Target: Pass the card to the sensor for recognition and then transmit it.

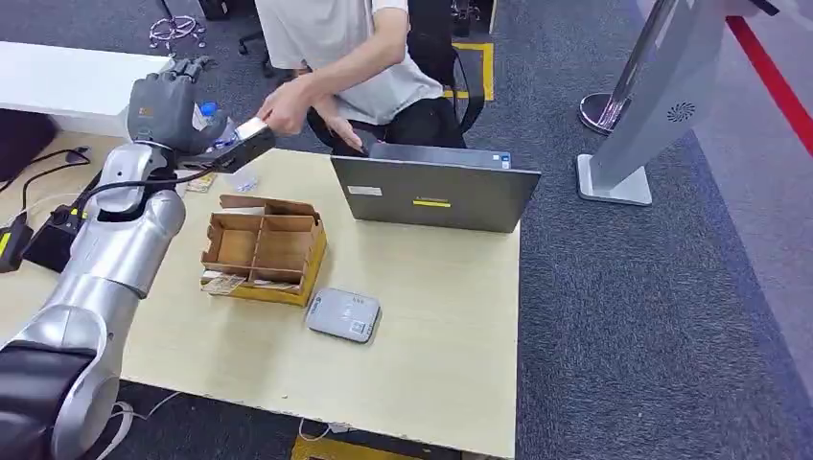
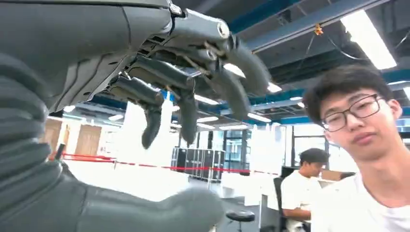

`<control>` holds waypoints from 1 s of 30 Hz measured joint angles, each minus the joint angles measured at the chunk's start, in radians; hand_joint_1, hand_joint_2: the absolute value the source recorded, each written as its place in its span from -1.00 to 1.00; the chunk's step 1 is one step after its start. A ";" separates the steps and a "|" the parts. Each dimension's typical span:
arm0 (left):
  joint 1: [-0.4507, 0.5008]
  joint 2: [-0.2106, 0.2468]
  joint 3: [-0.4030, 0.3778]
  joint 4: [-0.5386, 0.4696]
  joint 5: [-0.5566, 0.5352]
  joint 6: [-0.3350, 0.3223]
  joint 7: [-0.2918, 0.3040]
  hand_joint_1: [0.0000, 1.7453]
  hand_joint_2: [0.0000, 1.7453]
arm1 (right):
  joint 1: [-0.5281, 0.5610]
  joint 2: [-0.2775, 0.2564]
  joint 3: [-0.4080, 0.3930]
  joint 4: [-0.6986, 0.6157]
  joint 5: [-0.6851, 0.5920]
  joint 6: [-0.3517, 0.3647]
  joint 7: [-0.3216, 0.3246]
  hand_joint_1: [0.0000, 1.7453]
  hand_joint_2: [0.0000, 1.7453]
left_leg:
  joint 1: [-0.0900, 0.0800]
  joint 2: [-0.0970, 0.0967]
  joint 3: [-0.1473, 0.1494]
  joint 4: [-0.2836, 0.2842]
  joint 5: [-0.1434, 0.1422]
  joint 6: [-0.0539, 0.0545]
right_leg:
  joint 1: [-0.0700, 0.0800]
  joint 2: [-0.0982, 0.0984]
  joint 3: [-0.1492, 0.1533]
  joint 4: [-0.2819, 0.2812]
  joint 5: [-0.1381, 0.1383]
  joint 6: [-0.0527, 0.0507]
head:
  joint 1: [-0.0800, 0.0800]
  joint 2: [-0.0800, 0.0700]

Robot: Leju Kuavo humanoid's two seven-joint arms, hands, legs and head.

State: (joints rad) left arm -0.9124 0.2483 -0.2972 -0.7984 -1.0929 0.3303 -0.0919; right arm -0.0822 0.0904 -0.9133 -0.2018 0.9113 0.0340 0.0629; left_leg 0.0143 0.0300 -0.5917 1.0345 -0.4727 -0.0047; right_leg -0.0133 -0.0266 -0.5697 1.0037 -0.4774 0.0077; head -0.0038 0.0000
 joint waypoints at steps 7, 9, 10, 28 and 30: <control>0.038 -0.001 0.002 -0.039 0.042 -0.073 -0.018 -1.00 1.00 | 0.000 0.001 -0.003 0.000 -0.005 0.000 -0.003 -1.00 -1.00 | 0.000 0.000 0.000 0.000 0.000 0.000 | 0.000 0.000 0.000 0.000 0.000 0.000 | 0.000 0.000; 0.072 0.001 0.002 -0.082 0.058 -0.094 -0.024 -1.00 1.00 | 0.000 0.002 -0.007 0.000 -0.014 0.000 -0.004 -1.00 -1.00 | 0.000 0.000 0.000 0.000 0.000 0.000 | 0.000 0.000 0.000 0.000 0.000 0.000 | -0.001 0.000; 0.086 0.005 0.002 -0.101 0.068 -0.108 -0.026 -1.00 1.00 | 0.000 0.002 -0.010 0.000 -0.021 0.000 -0.005 -1.00 -1.00 | 0.000 0.000 -0.001 -0.001 0.000 0.000 | 0.000 0.000 0.001 0.000 0.000 0.000 | 0.000 0.000; 0.828 0.362 -0.043 -0.984 0.001 -0.148 -0.113 -1.00 1.00 | 0.014 0.008 -0.127 -0.002 -0.088 -0.017 -0.042 -1.00 -1.00 | 0.000 0.006 0.000 -0.001 -0.005 -0.001 | 0.000 0.006 -0.001 0.000 -0.005 -0.001 | 0.000 0.000; 0.867 0.373 -0.058 -1.001 -0.008 -0.147 -0.119 -1.00 1.00 | 0.014 0.008 -0.131 -0.002 -0.087 -0.017 -0.043 -1.00 -1.00 | 0.000 0.006 0.001 -0.001 -0.005 -0.001 | 0.000 0.006 -0.001 0.000 -0.005 -0.001 | 0.000 0.000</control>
State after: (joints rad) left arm -0.0454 0.6211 -0.3552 -1.7994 -1.1013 0.1835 -0.2114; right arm -0.0681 0.0980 -1.0441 -0.2041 0.8244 0.0172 0.0202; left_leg 0.0143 0.0358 -0.5910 1.0335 -0.4780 -0.0056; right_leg -0.0135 -0.0208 -0.5709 1.0032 -0.4820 0.0064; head -0.0038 0.0000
